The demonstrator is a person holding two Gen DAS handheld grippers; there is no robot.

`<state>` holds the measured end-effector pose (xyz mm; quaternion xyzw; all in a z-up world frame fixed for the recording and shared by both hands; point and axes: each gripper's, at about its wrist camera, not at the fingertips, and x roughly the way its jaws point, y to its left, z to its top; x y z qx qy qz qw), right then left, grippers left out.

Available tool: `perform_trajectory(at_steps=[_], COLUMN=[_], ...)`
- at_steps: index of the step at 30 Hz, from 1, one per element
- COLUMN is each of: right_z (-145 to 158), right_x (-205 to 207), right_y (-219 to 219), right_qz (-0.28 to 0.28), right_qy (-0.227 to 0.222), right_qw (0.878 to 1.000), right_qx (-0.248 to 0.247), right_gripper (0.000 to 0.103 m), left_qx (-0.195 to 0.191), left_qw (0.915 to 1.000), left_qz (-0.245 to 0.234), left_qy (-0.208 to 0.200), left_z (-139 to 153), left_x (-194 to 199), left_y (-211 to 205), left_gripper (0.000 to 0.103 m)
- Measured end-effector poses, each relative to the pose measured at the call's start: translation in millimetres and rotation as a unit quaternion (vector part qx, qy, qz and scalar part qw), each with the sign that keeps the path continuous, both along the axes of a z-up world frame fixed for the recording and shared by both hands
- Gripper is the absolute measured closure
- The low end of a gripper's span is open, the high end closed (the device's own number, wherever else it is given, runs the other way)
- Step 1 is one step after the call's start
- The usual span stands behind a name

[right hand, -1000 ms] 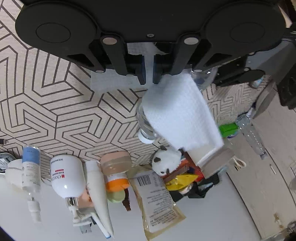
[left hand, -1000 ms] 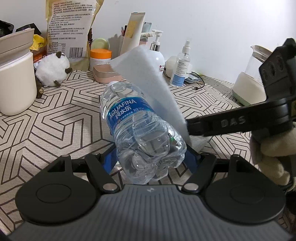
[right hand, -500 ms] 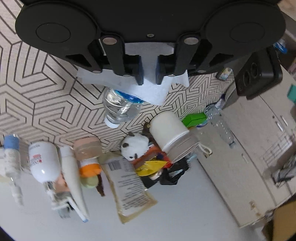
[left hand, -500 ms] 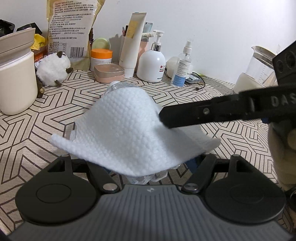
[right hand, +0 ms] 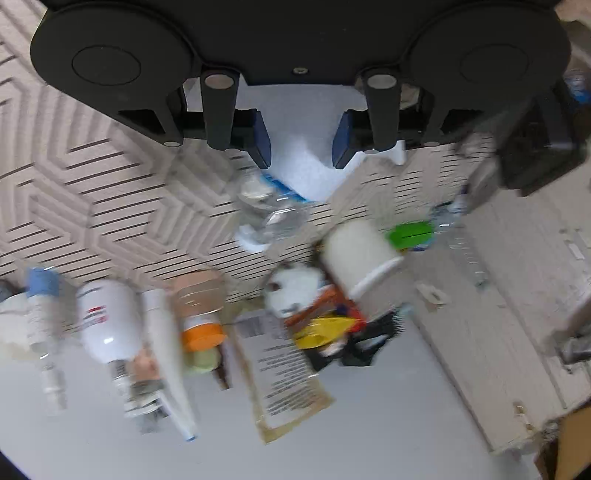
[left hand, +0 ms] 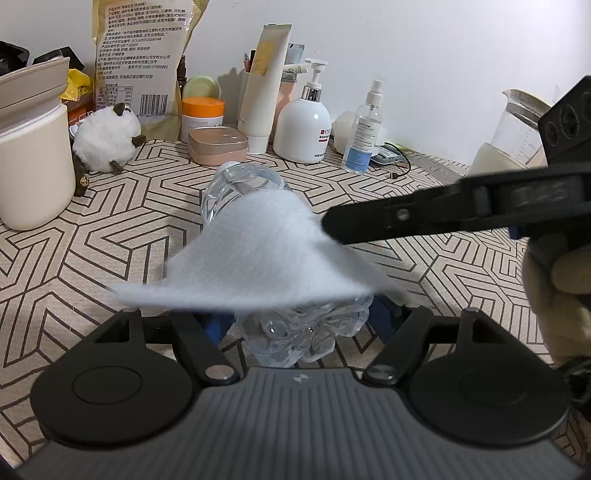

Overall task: Clean container
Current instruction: 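Wipe the bottle shoulder once more with the right gripper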

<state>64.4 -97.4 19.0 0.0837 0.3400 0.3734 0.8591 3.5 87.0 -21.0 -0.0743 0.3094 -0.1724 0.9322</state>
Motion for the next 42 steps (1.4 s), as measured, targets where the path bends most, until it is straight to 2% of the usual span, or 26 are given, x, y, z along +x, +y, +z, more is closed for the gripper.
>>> perform_trajectory(at_steps=[2, 5, 9, 12, 15, 22, 25, 29, 32, 35, 37, 39, 42], right_z=[-5, -14, -24, -21, -12, 7, 5, -4, -12, -8, -3, 2, 4], right_x=[3, 12, 13, 13, 12, 10, 10, 8, 6, 0, -3, -5, -8], right_y=[1, -2, 10, 11, 0, -29, -23, -2, 10, 12, 10, 9, 12], right_qz=[-0.017, -0.025, -0.017, -0.018, -0.024, -0.015, 0.008, 0.028, 0.037, 0.039, 0.046, 0.055, 0.066], right_qy=[-0.003, 0.020, 0.028, 0.024, 0.020, 0.019, 0.035, 0.051, 0.059, 0.038, 0.028, 0.018, 0.008], right_qw=[0.999, 0.999, 0.997, 0.997, 0.998, 0.998, 0.997, 0.997, 0.996, 0.997, 0.998, 0.997, 0.997], right_qx=[-0.034, -0.027, -0.070, -0.076, -0.045, 0.065, 0.073, 0.052, 0.056, 0.046, 0.045, 0.045, 0.044], right_gripper=[0.063, 0.067, 0.067, 0.067, 0.066, 0.054, 0.046, 0.045, 0.041, 0.049, 0.073, 0.079, 0.079], left_qx=[0.003, 0.005, 0.005, 0.004, 0.004, 0.002, 0.002, 0.001, -0.001, -0.003, -0.004, -0.005, -0.005], left_qw=[1.0000, 1.0000, 1.0000, 1.0000, 1.0000, 1.0000, 1.0000, 1.0000, 1.0000, 1.0000, 1.0000, 1.0000, 1.0000], left_qz=[-0.002, -0.001, -0.001, -0.002, -0.003, -0.004, -0.004, -0.004, -0.002, 0.000, 0.001, 0.001, 0.001], left_qy=[0.000, 0.000, 0.000, 0.000, 0.001, 0.002, 0.002, 0.002, 0.002, 0.003, 0.003, 0.003, 0.003], left_z=[1, 1, 2, 2, 1, 1, 1, 2, 2, 2, 2, 2, 1], left_x=[-1, -1, -2, -2, -1, 0, 0, 0, 0, -1, -1, -1, 0], left_y=[-3, -4, -4, -3, -4, -3, -3, -3, -2, -2, -1, -1, 1], left_gripper=[0.029, 0.029, 0.029, 0.029, 0.028, 0.027, 0.026, 0.026, 0.026, 0.024, 0.023, 0.023, 0.023])
